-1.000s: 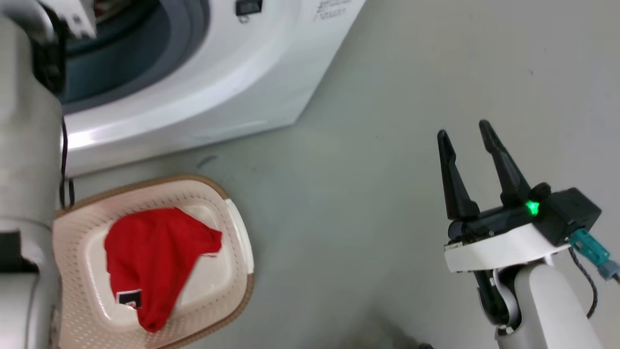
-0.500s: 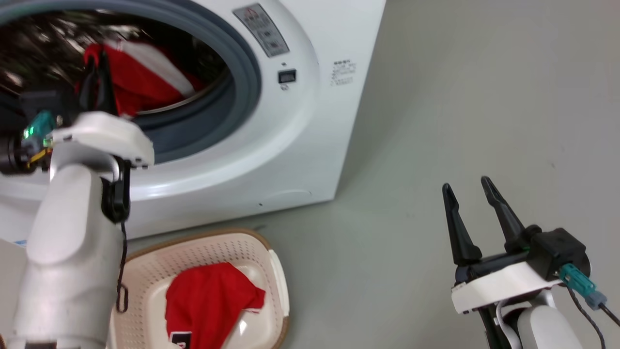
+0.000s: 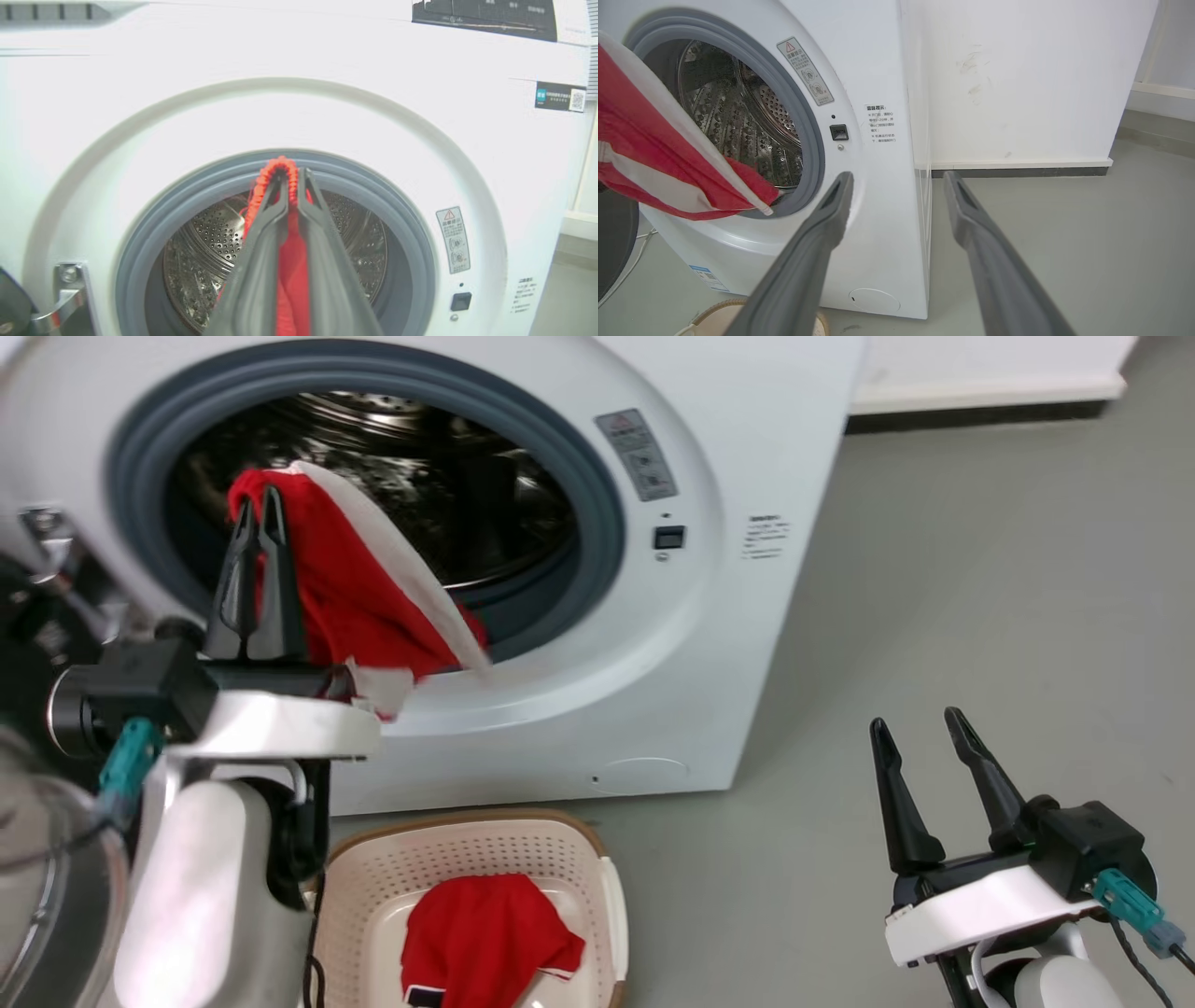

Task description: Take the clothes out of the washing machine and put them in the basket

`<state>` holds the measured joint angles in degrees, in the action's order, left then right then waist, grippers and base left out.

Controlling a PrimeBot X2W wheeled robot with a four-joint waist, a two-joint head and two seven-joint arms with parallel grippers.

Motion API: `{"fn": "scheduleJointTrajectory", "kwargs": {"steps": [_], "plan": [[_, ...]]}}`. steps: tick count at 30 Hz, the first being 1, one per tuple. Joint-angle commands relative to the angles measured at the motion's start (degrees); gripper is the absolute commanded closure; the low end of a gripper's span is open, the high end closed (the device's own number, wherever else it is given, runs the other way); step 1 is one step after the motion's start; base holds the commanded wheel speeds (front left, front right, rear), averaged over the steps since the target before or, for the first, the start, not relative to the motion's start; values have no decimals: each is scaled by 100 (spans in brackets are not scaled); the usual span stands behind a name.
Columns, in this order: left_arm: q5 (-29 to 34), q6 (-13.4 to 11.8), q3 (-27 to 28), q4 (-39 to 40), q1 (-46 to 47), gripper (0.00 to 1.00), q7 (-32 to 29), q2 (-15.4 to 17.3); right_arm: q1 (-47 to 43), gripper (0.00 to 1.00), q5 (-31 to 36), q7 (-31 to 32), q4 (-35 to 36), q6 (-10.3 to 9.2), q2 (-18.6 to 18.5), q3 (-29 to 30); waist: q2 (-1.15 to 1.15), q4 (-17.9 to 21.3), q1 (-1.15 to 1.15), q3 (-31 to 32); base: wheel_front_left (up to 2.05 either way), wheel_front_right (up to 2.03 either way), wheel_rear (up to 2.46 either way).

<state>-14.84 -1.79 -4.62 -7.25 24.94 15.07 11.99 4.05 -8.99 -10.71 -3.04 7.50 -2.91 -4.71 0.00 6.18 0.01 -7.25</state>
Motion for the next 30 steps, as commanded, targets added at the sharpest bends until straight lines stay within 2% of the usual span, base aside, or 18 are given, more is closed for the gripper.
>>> {"fn": "scheduleJointTrajectory", "kwargs": {"steps": [1, 7, 14, 21, 30], "plan": [[63, -29, -66, 487, -232, 100, 14, -62, -92, 0, -17, 22, 56, -3, 5, 14, 0, -245, -1, 93, 0, 0, 0], [116, -154, -215, 1428, -876, 100, -72, -138, -93, 0, -17, 88, 128, -3, 6, 0, 0, -497, -1, 81, 0, 0, 0], [-21, -277, -320, 1406, -1734, 100, -223, -279, -31, 0, 3, 107, 191, -2, 6, -53, 0, -573, -1, -110, 0, 0, 0], [-288, -228, -451, 76, -2303, 100, -100, -545, 136, 0, 95, 173, 307, -2, 6, -85, 0, -598, -1, -596, 0, 0, 0], [-753, 168, -326, -2390, -1536, 100, 11, -788, 450, 0, 262, 247, 496, -2, 6, -107, 0, -599, -1, -1515, 0, 0, 0]]}}
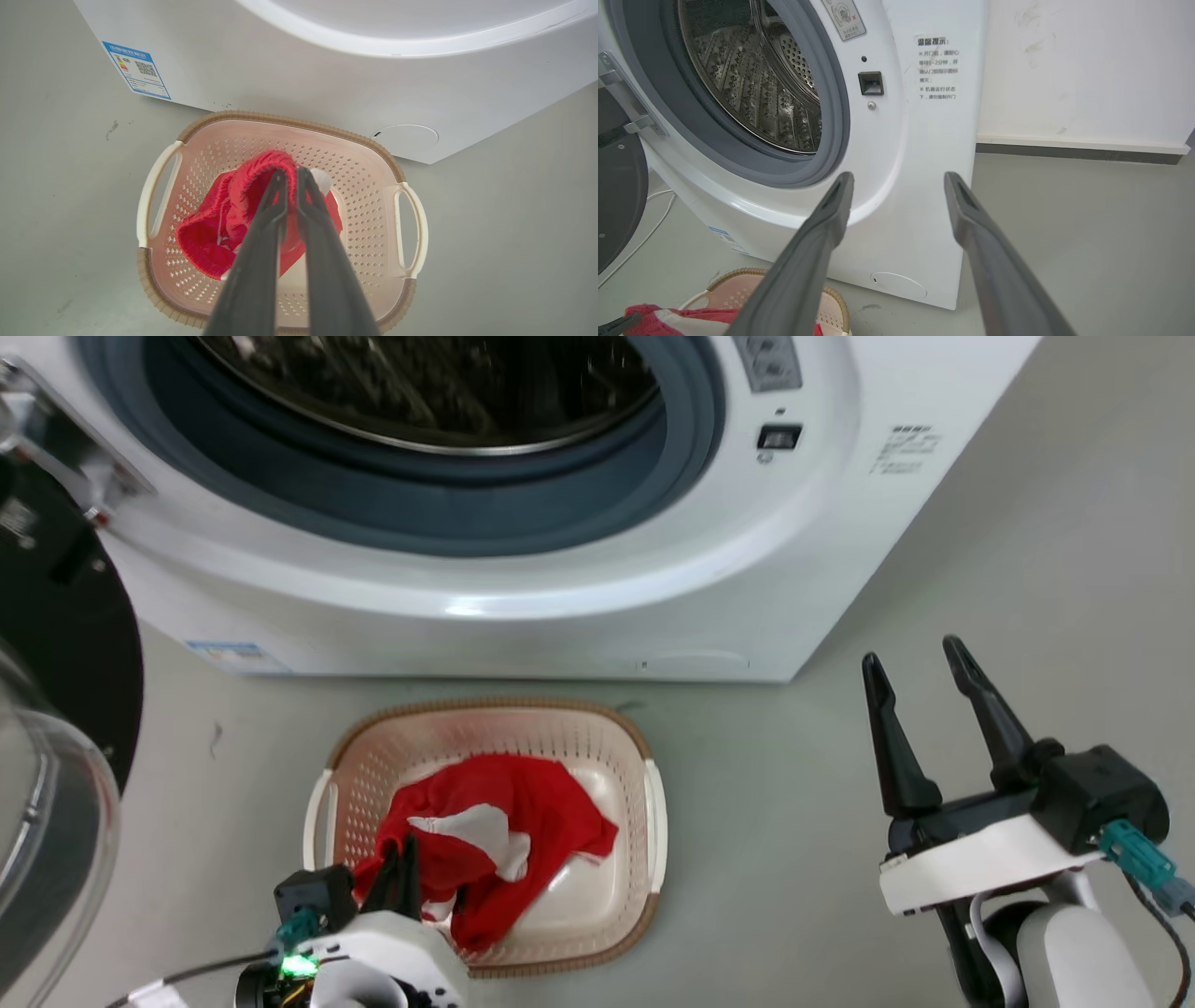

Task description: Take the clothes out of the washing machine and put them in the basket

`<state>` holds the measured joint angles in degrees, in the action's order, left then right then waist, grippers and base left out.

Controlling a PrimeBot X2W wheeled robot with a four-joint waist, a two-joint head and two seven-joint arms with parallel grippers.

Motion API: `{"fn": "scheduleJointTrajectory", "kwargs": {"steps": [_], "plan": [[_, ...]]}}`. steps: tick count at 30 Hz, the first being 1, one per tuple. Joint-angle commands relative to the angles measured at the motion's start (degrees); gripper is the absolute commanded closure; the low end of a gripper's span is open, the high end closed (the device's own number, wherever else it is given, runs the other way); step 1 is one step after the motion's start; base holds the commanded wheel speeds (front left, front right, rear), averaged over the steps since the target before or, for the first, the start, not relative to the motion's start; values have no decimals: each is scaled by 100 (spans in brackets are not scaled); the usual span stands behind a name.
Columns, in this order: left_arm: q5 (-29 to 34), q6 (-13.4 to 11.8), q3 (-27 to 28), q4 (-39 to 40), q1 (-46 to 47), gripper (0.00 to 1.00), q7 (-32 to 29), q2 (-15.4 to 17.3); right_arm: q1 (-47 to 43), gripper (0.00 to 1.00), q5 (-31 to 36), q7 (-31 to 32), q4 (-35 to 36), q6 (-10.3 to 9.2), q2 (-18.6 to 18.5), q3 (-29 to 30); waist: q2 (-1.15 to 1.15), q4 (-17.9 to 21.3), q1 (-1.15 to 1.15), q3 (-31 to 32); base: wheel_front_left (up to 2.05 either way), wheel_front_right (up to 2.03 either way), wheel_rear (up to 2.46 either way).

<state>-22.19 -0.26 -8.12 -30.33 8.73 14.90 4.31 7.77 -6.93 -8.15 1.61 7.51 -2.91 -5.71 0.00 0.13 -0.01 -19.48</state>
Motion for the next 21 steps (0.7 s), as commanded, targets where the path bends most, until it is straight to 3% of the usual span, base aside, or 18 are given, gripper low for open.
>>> {"fn": "scheduleJointTrajectory", "kwargs": {"steps": [1, 8, 18, 20, 21], "plan": [[-32, 45, 32, -348, 256, 100, 32, -36, 124, 0, 69, -10, 60, -4, 5, -8, 0, 13, 1, -417, 0, 0, 0], [45, 154, 127, -1841, 1419, 100, 28, -80, 478, 0, 146, 4, 242, -3, 6, -8, 0, 47, 1, -1304, 0, 0, 0], [121, -12, 646, -2836, 2305, 100, 30, 8, 909, 0, 114, -178, 220, -4, 6, -91, 0, 379, 1, -2327, 0, 0, 0], [109, 47, 696, -3027, 2377, 100, 30, 8, 962, 0, 85, -243, 168, -4, 6, -124, 0, 436, 1, -2437, 0, 0, 0], [73, 61, 751, -3107, 2425, 76, 30, 23, 987, 0, 76, -268, 132, -4, 6, -128, 0, 452, 1, -2469, 0, 0, 0]]}}
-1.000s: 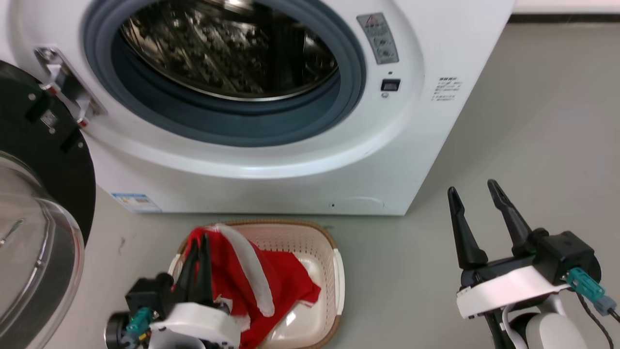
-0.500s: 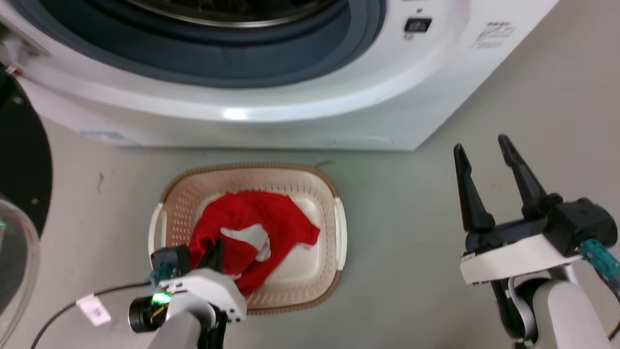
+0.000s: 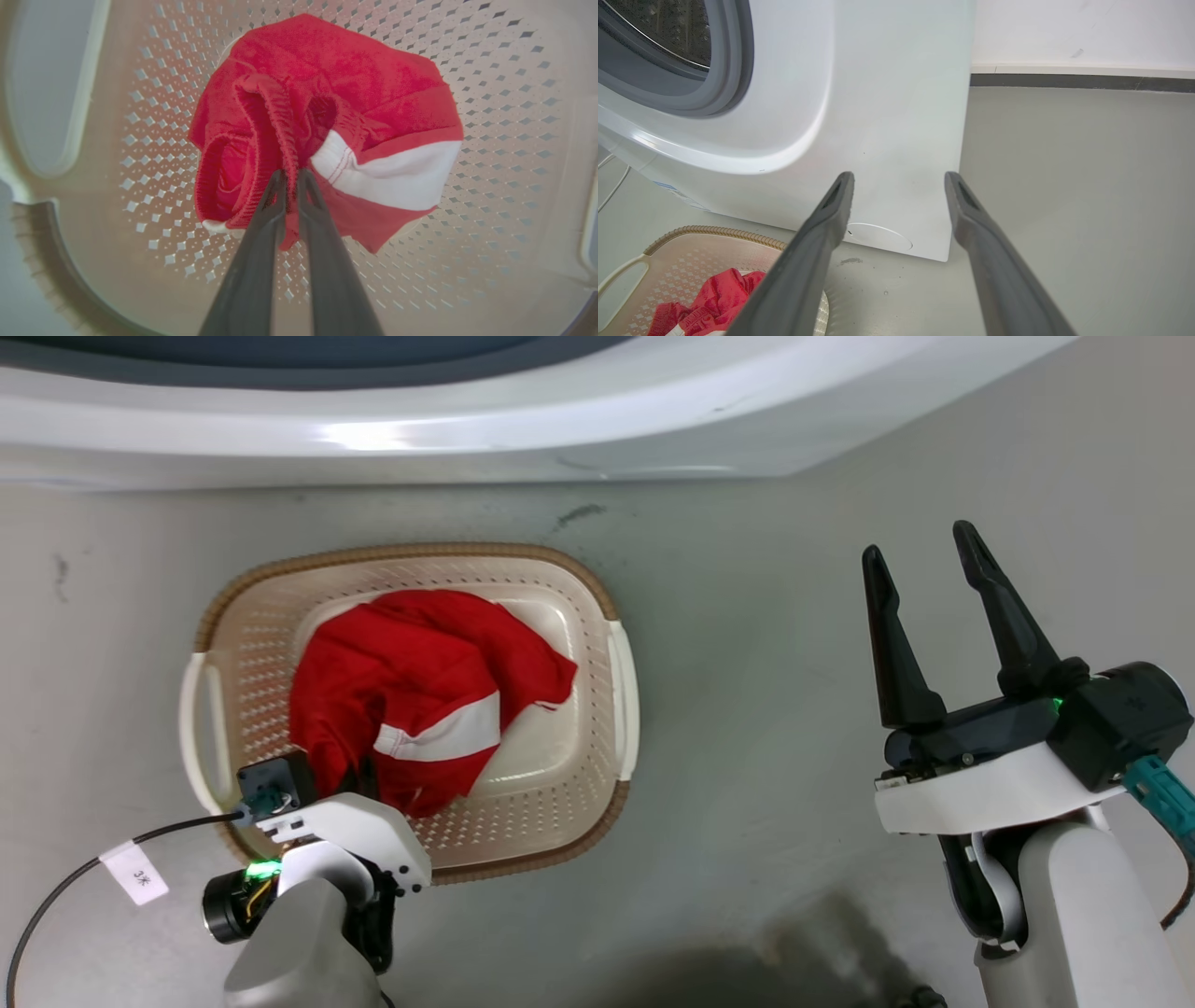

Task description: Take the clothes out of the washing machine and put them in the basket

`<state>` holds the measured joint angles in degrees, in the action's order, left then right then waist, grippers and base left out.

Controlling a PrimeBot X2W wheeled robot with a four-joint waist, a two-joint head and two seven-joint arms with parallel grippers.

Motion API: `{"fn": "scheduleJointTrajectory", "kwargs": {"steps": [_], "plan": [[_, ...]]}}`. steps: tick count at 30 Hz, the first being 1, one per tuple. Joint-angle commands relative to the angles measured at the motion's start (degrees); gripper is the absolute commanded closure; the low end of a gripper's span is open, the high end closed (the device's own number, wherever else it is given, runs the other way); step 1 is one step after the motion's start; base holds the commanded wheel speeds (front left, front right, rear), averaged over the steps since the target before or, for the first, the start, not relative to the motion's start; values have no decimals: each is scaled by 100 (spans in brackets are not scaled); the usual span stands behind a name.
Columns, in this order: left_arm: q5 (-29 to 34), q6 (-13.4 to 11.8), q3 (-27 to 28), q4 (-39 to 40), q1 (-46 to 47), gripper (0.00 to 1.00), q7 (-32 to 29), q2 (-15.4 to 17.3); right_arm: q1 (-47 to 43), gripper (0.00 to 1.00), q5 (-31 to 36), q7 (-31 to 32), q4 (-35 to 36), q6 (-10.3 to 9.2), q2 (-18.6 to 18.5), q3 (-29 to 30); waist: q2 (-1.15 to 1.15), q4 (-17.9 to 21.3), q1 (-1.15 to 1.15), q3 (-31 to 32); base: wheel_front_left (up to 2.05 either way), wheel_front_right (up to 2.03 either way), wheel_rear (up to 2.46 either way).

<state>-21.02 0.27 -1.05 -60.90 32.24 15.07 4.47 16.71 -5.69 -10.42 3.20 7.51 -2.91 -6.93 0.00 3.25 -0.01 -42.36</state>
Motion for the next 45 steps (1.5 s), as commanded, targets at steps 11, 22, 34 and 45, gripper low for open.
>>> {"fn": "scheduleJointTrajectory", "kwargs": {"steps": [11, 22, 34, 45], "plan": [[105, 202, 452, 399, -220, 0, 14, 145, -2, 0, -77, -340, -622, -4, 4, 54, 0, 239, 1, 741, 0, 0, 0], [909, 274, 611, 2275, -1217, 0, 14, -86, -605, 0, 118, -282, -839, -4, 4, 343, 0, 88, 1, 2501, 0, 0, 0], [1689, 173, 323, 4677, -1837, 0, 14, -146, -1087, 0, 227, -43, -574, -4, 5, 621, 0, 10, 1, 3455, 0, 0, 0], [1828, 184, 140, 5101, -2562, 0, 14, -97, -1558, 0, 207, 119, -556, -4, 5, 644, 0, 26, 1, 4049, 0, 0, 0]]}}
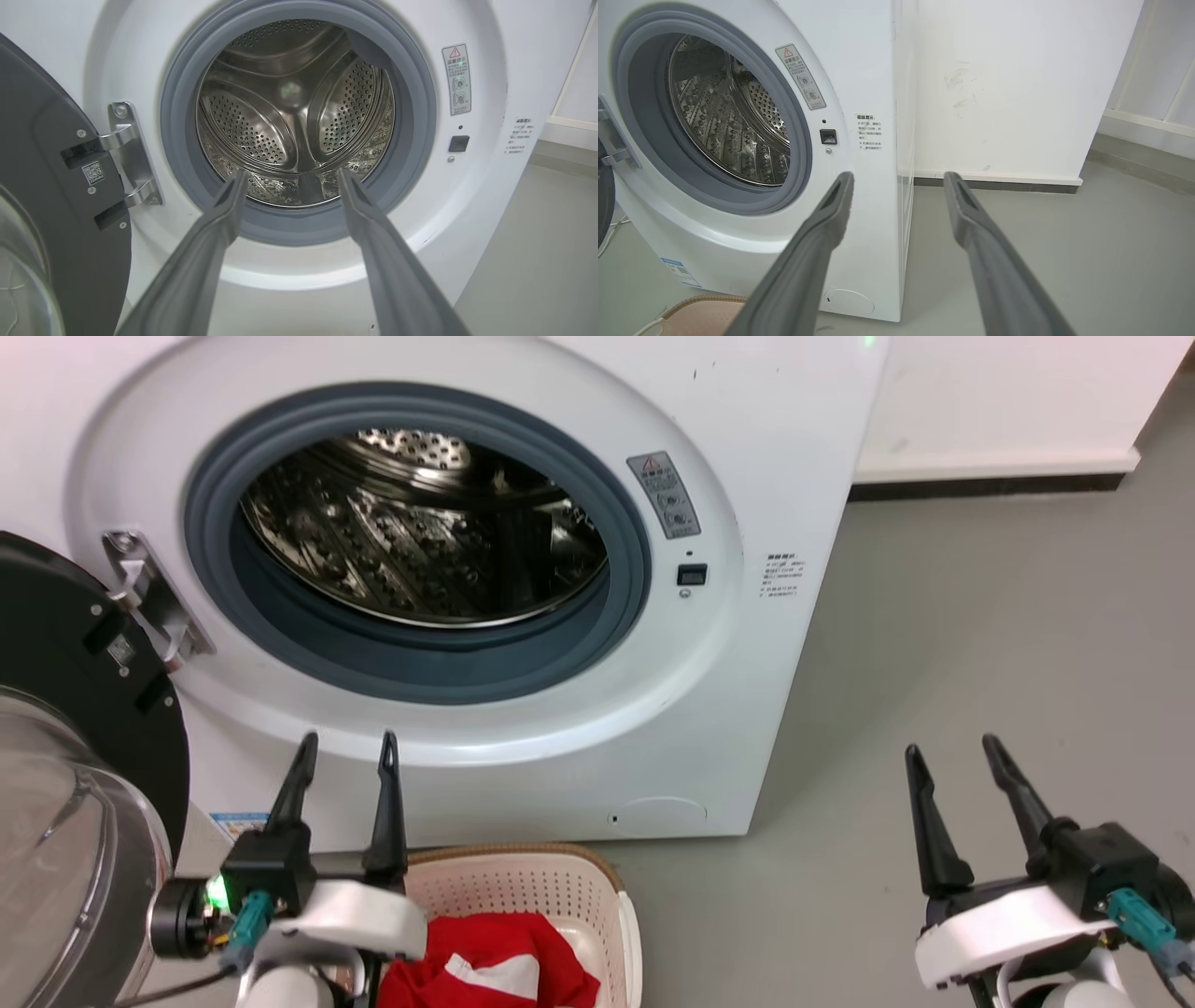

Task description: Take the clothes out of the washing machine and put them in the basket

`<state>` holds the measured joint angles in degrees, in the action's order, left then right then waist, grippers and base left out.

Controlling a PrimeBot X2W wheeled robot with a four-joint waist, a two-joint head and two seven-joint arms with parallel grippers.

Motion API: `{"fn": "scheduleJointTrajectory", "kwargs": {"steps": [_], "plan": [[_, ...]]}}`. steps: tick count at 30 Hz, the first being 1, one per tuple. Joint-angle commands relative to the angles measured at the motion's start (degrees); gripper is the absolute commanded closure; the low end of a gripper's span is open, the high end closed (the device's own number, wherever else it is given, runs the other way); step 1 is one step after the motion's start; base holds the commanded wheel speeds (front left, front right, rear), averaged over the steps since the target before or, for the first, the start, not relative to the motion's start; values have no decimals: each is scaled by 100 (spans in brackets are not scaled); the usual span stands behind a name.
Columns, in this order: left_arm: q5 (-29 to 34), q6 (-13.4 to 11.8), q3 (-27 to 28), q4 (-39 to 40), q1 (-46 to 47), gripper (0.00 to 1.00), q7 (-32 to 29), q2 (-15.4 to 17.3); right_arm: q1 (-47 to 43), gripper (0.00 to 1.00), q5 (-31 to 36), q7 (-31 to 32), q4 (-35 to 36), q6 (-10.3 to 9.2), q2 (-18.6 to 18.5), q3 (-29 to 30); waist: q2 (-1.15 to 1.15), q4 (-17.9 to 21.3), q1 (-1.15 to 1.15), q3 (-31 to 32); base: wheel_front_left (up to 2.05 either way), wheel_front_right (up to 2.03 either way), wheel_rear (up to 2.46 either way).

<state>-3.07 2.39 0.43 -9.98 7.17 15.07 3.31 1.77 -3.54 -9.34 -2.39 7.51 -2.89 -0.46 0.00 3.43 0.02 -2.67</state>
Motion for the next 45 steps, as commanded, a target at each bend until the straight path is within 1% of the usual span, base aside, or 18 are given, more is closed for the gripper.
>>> {"fn": "scheduleJointTrajectory", "kwargs": {"steps": [1, 8, 21, 25, 26, 27, 30, 31, 45], "plan": [[23, -31, -8, 25, -115, 0, 14, 19, -109, 0, -18, 22, 9, -4, 4, -18, 0, 4, -2, 113, 0, 0, 0], [-32, -88, -34, 81, -367, 0, -40, 33, -241, 0, -67, 95, 92, -4, 4, -65, 0, -19, -2, 222, 0, 0, 0], [-89, -175, -81, 175, -459, 0, -118, 87, -319, 0, -72, 157, 183, -4, 4, -98, 0, -45, -2, 263, 0, 0, 0], [-123, -167, -105, 198, -459, 0, -111, 95, -307, 0, -86, 164, 192, -4, 4, -101, 0, -43, -2, 244, 0, 0, 0], [-102, -161, -98, 170, -412, 100, -114, 77, -289, 100, -62, 158, 166, 0, 0, -99, 0, -44, -2, 243, 0, 0, 0], [-117, -160, -91, 71, -443, 100, -137, 60, -330, 100, -71, 157, 79, 0, 1, -107, 0, -43, -2, 240, 0, 0, 0], [-536, -125, 28, -55, -354, 100, -310, 51, -347, 100, -547, 178, 63, 0, -12, -117, 0, -53, -2, 240, 0, 0, 0], [-786, -106, 52, -69, -342, 100, -377, 49, -316, 100, -821, 210, 22, 0, -36, -107, 0, -58, -2, 241, 0, 0, 0], [-2350, 11, 101, -66, -340, 100, -665, 33, -131, 100, -2460, 379, -225, -1, -132, -74, 0, -91, -2, 242, 0, 0, 0]]}}
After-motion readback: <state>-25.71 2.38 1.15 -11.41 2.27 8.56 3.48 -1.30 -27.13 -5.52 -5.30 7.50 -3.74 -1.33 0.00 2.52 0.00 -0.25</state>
